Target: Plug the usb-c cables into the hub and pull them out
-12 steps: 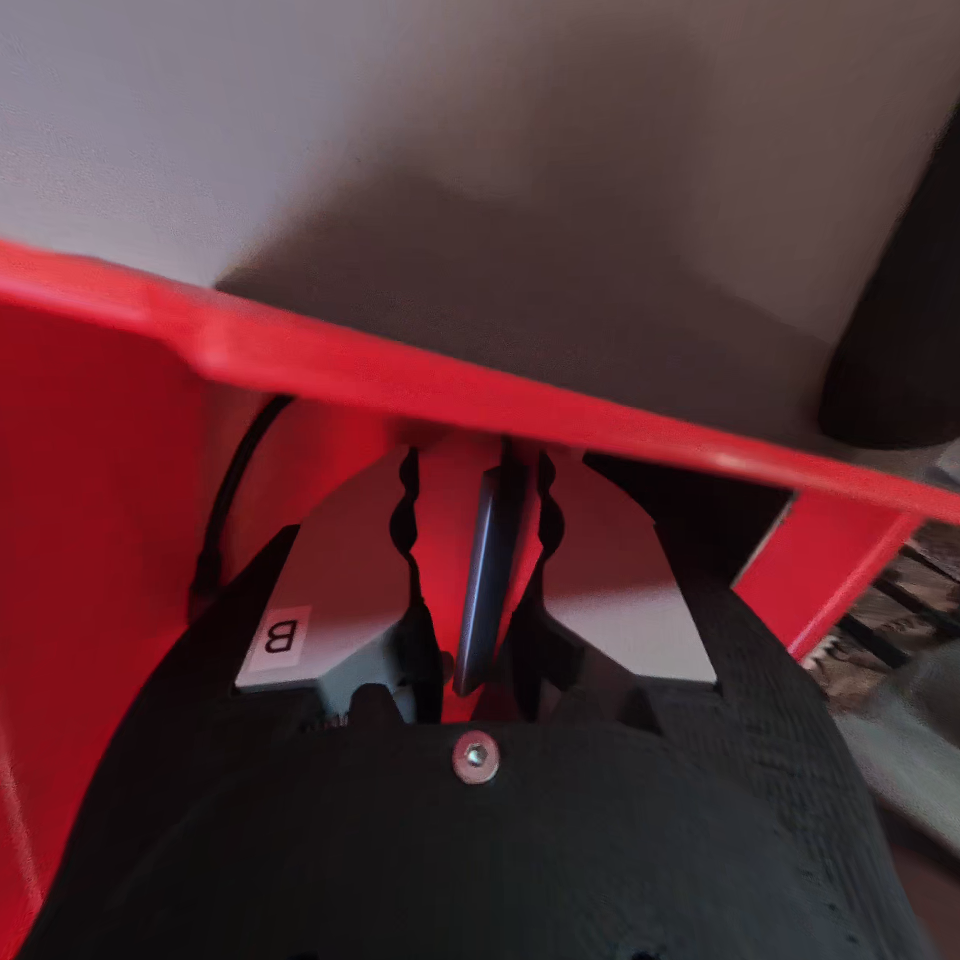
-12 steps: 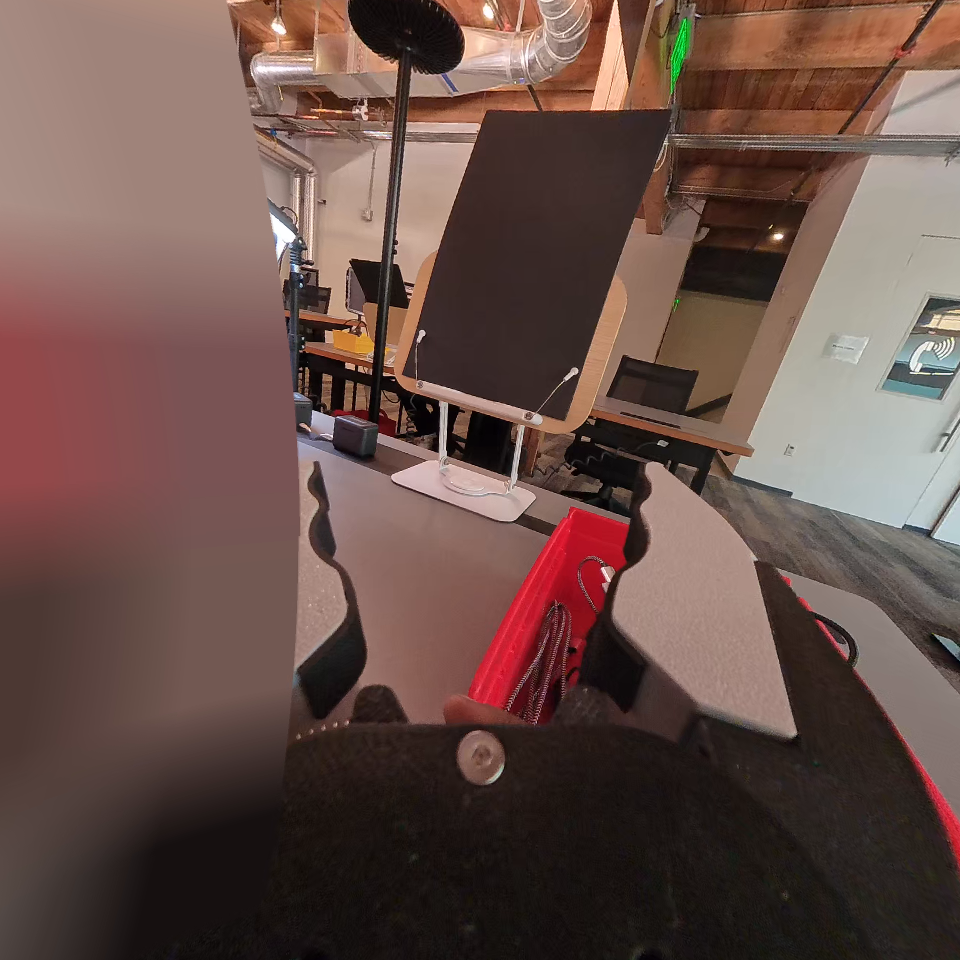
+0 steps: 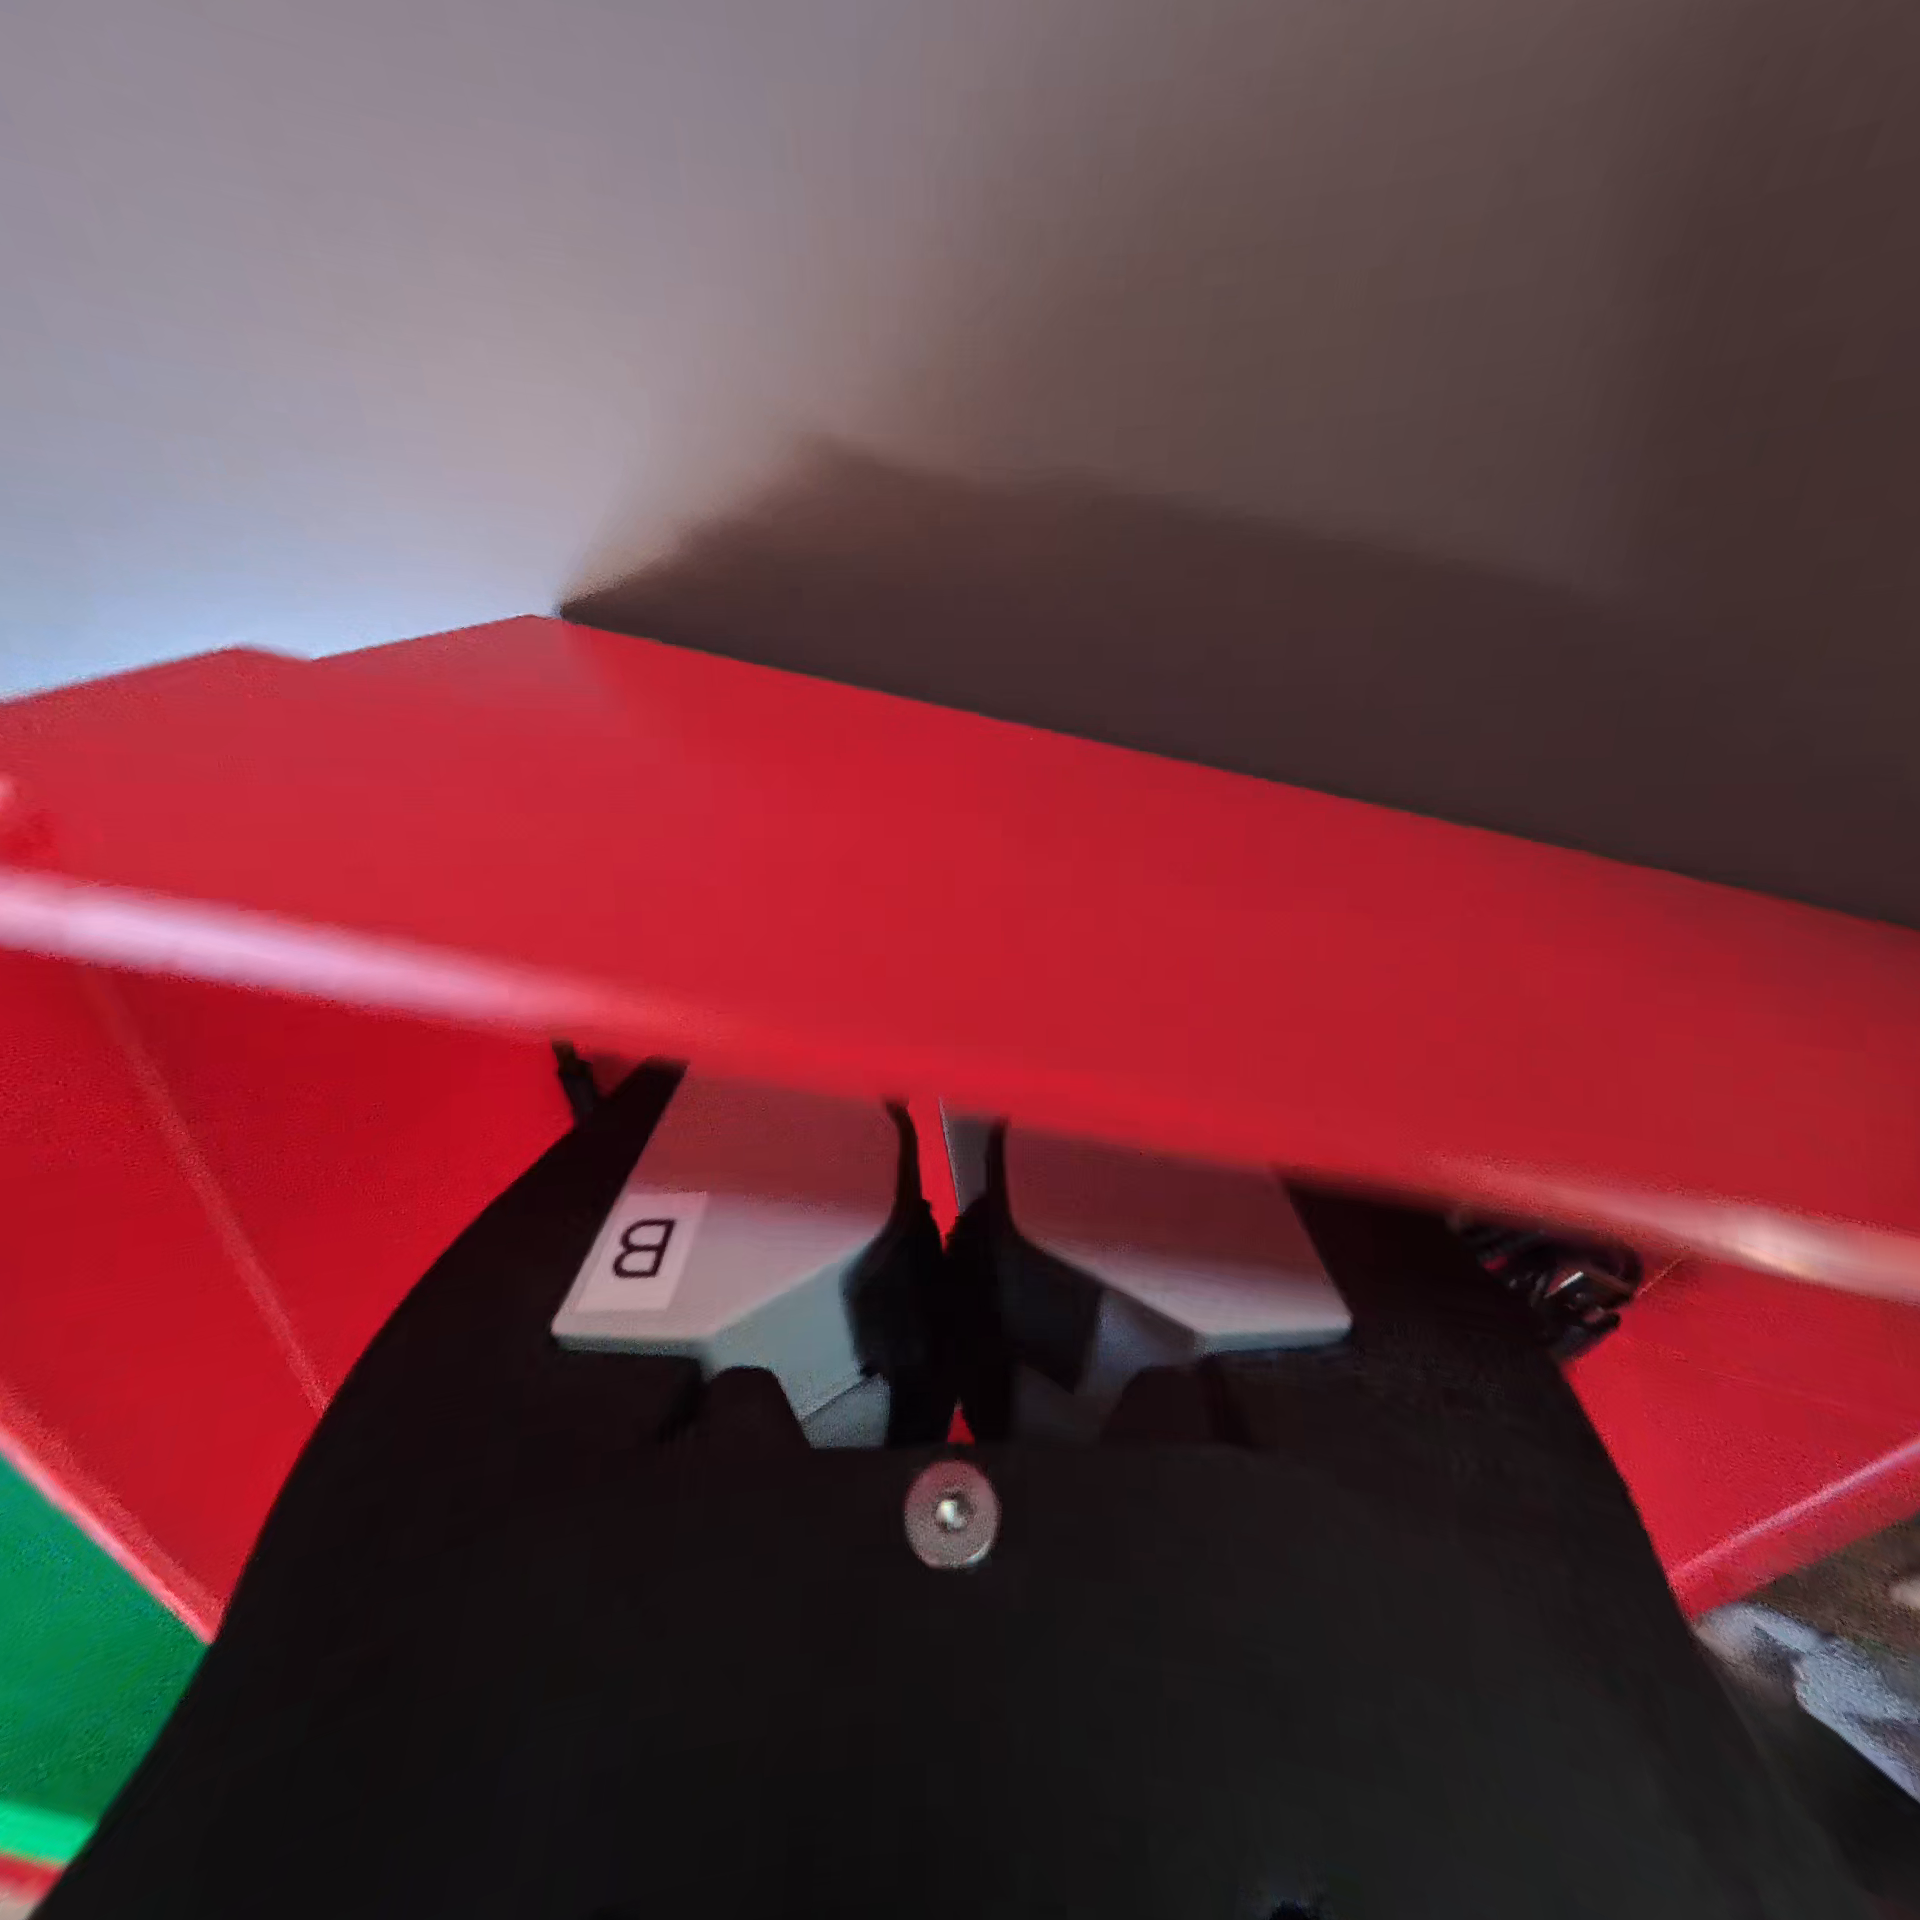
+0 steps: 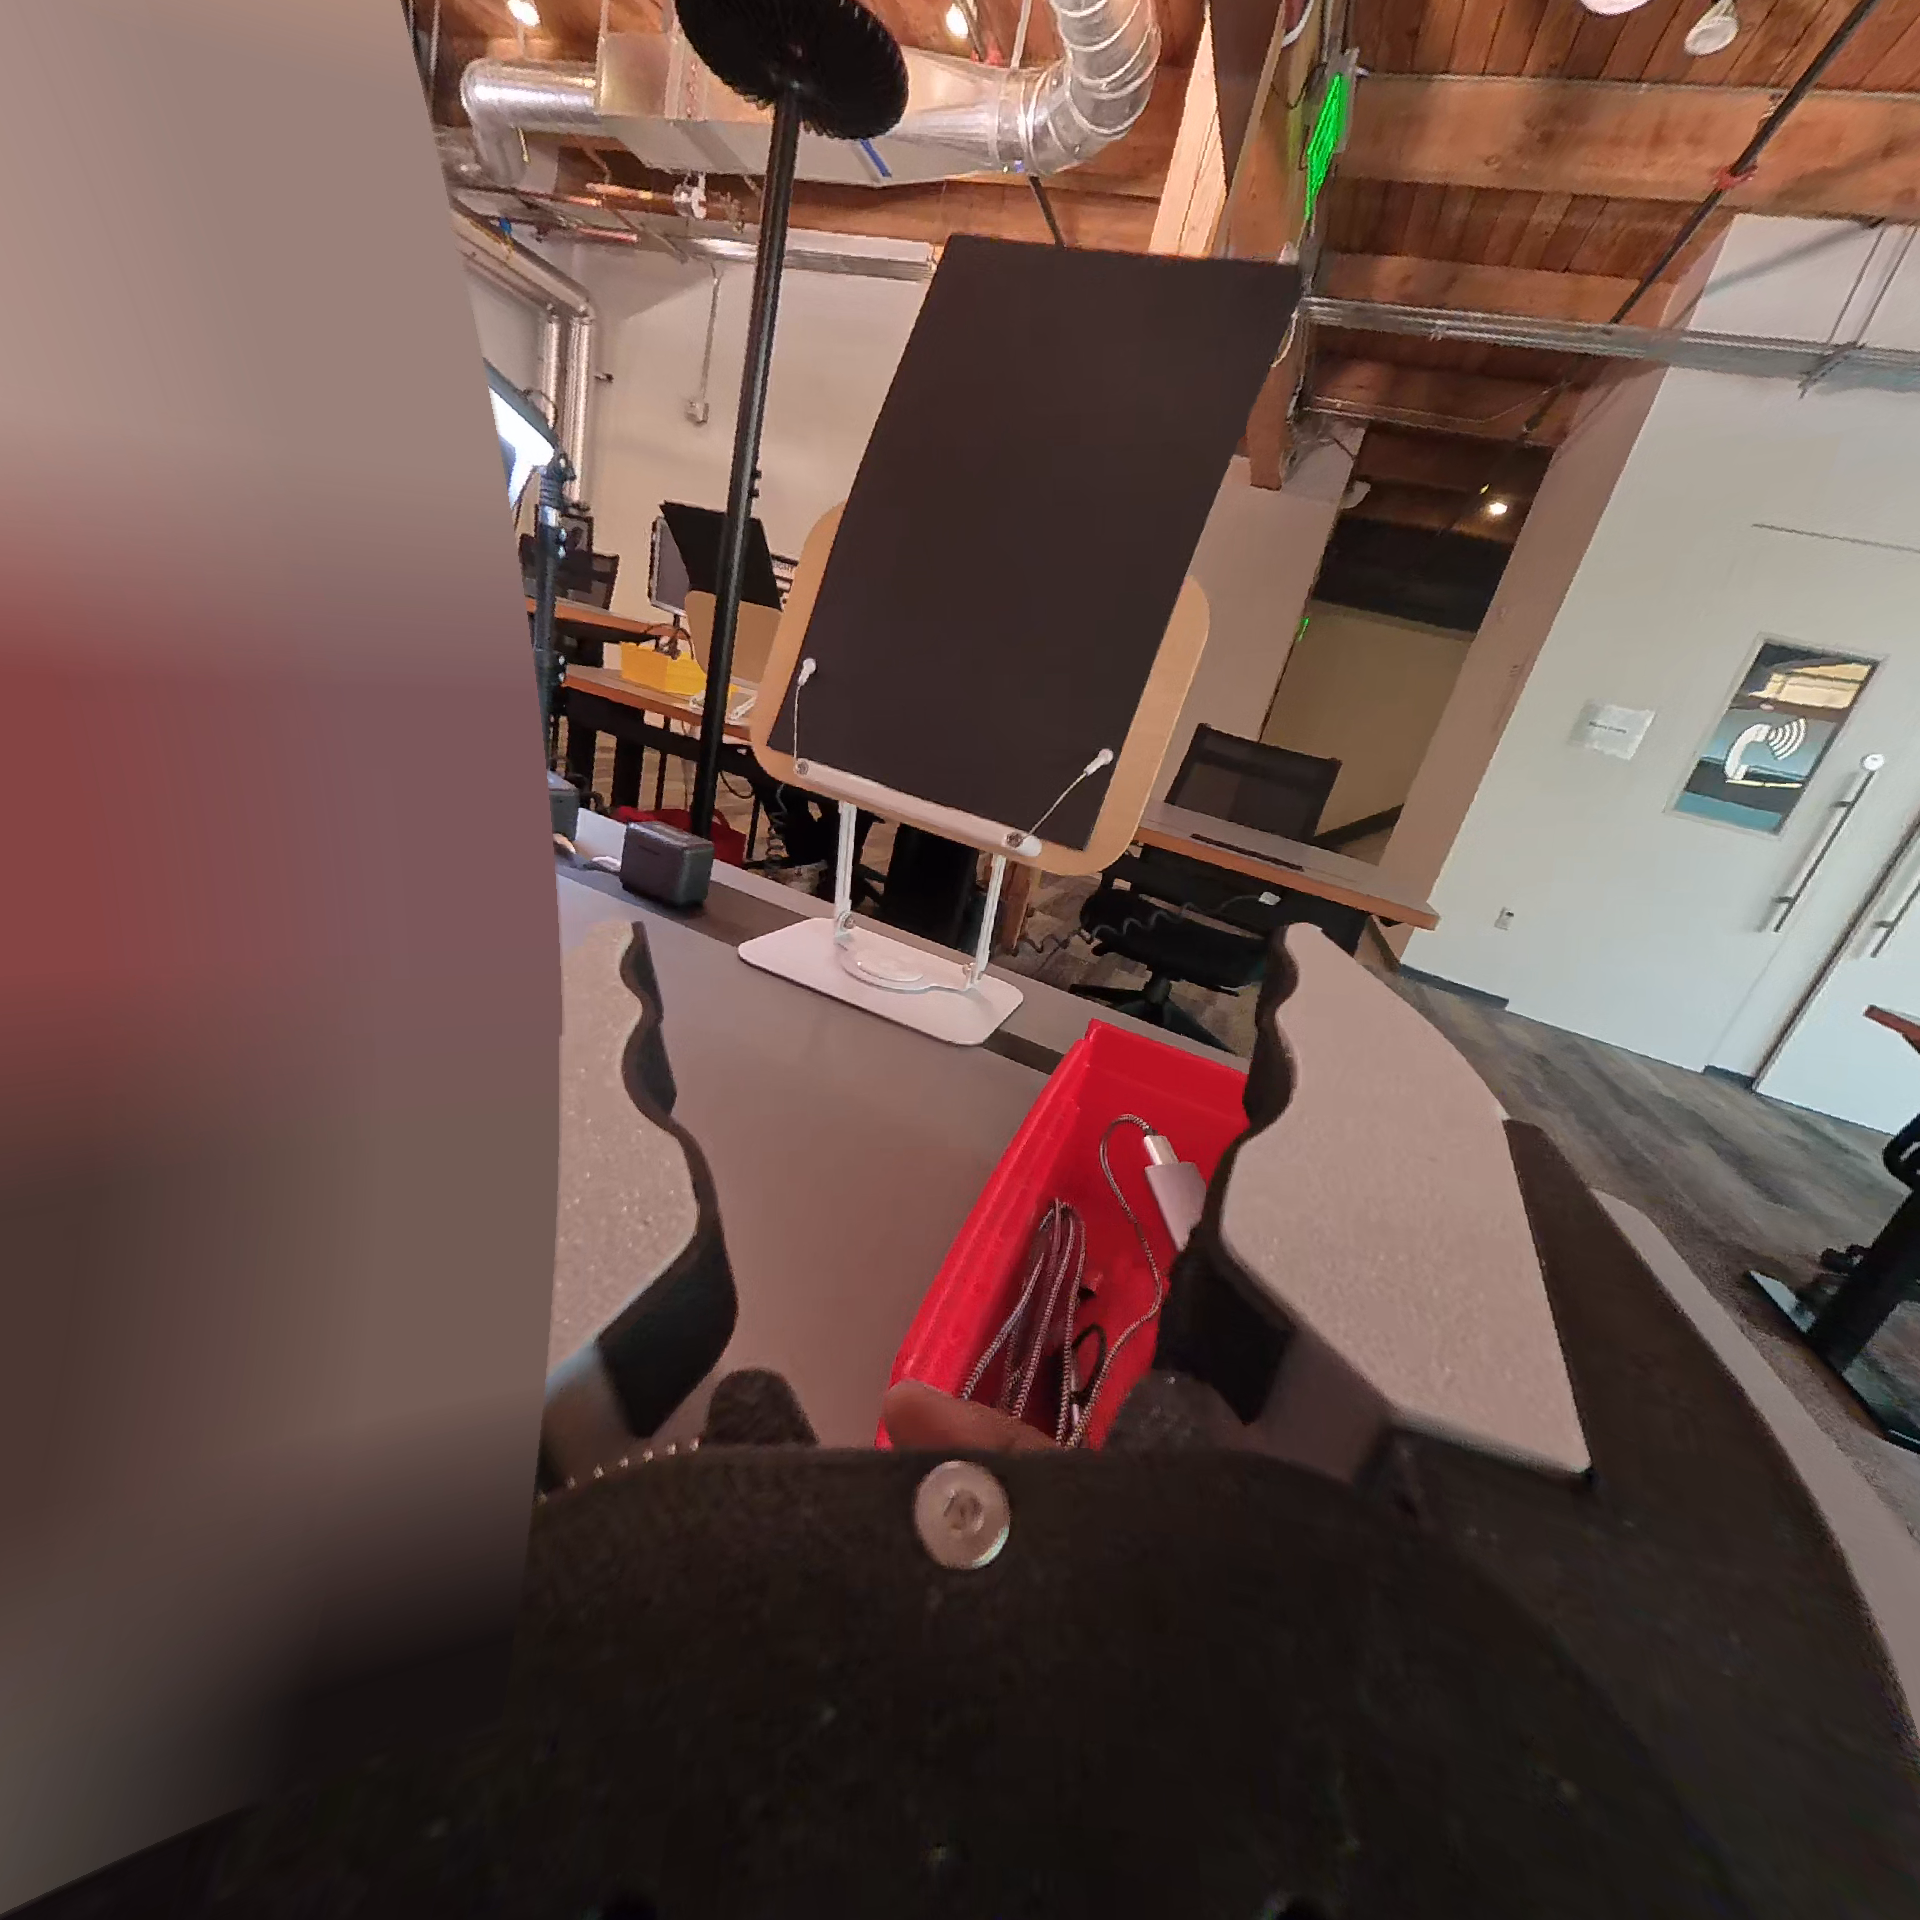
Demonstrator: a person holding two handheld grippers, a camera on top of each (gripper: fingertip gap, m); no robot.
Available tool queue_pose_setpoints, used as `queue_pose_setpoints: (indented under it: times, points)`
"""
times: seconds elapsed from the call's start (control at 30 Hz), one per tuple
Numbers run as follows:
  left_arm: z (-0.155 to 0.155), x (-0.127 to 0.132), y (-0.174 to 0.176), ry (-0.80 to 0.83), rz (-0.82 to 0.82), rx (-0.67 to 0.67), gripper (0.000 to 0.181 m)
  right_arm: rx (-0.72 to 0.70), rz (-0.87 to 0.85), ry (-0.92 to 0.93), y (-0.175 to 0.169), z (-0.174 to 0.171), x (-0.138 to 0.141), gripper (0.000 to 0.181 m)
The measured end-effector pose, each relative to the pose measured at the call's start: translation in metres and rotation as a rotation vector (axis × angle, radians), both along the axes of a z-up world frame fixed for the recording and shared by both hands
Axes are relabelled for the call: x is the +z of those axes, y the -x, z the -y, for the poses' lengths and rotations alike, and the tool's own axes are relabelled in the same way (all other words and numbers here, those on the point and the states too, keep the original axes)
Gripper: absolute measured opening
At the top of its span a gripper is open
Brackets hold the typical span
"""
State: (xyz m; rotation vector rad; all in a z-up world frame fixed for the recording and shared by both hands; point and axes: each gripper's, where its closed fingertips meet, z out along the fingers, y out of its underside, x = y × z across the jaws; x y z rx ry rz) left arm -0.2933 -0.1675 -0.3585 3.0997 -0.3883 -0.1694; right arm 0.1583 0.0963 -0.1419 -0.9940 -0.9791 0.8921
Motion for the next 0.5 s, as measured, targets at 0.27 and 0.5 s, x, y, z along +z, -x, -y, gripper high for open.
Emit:
queue_pose_setpoints:
  times: [0.27, 0.5]
  points:
    - [0.006, 0.053, 0.01, -0.299, 0.018, 0.064, 0.003, 0.03, -0.019, 0.029, 0.008, 0.003, 0.002, 0.107]
    - [0.002, 0.144, 0.015, -0.73, -0.035, 0.09, 0.002, 0.111, 0.051, -0.058, 0.022, 0.028, -0.005, 0.112]
